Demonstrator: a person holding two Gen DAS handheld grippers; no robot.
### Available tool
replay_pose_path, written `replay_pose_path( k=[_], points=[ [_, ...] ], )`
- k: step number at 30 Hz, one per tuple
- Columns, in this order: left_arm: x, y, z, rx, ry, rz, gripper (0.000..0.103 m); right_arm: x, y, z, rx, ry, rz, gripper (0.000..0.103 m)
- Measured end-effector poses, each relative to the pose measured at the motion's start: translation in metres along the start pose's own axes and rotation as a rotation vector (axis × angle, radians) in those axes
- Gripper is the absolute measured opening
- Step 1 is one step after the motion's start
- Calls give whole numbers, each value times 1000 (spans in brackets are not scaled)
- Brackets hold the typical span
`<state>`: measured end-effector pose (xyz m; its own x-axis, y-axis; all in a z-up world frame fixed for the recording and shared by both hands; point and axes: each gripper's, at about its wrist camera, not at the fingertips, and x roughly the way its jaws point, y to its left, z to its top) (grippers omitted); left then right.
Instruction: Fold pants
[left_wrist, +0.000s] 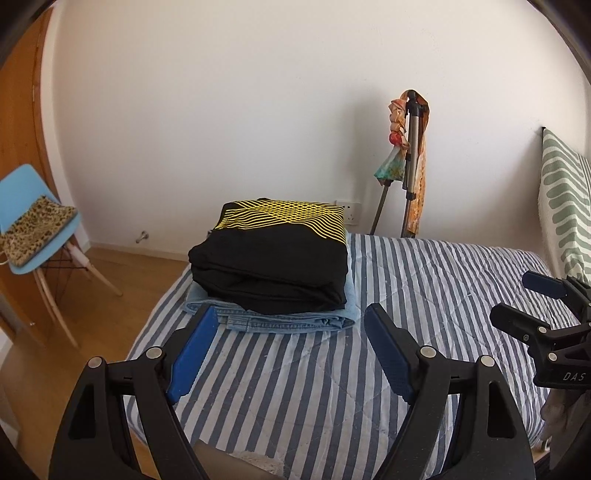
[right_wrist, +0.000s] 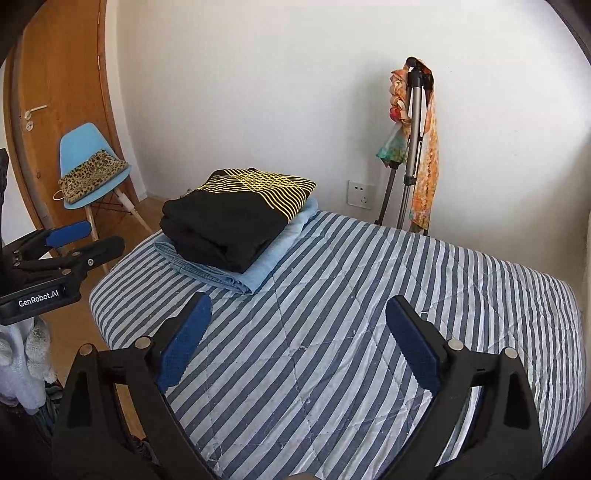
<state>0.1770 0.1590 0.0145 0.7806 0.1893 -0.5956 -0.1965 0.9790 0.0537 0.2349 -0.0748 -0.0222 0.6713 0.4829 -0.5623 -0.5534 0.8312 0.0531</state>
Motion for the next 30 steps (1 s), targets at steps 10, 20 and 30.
replay_pose_path(
  k=[10,20,30],
  points=[
    [-1,1,-1,-3,-5,5,82,0,0,-1,-1,-2,-6,97],
    [-1,1,0,-3,-2,-4,82,1,-1,-4,0,3,-11,97],
    [0,3,1,-12,-6,-4,82,0,-2,-4,0,4,-12,97]
  ],
)
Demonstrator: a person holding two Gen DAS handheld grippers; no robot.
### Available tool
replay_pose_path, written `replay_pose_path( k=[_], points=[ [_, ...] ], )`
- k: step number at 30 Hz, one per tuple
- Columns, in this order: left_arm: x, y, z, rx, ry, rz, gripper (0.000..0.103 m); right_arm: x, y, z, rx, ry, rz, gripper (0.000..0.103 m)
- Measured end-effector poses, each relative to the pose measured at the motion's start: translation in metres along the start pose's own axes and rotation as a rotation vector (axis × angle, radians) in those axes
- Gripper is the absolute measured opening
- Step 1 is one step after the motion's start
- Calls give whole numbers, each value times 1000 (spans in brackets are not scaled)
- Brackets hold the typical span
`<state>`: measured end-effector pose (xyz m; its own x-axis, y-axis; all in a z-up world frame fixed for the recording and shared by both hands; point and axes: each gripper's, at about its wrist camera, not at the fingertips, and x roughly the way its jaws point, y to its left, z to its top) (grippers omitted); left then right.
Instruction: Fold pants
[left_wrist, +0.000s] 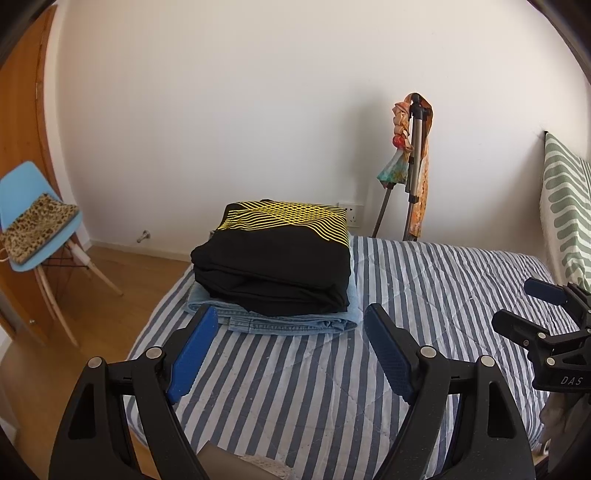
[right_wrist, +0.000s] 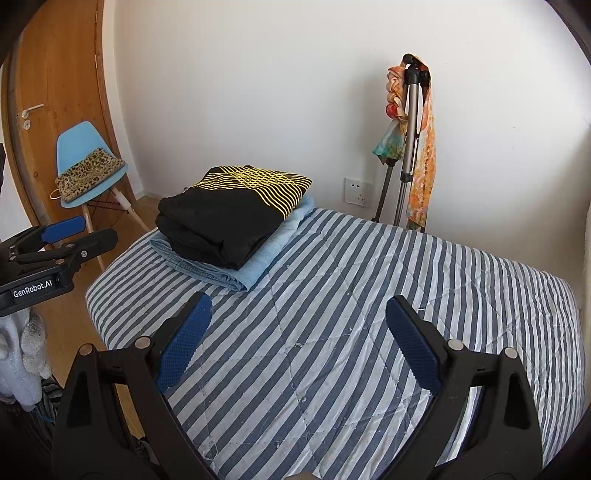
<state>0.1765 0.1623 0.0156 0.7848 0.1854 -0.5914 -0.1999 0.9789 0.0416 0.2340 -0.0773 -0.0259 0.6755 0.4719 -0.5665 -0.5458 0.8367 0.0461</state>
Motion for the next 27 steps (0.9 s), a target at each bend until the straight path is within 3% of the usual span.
replay_pose_path(
  k=[27],
  points=[
    [-2,2,0,-11,-13,3,82,1,-2,-3,3,2,-1,97]
  ],
)
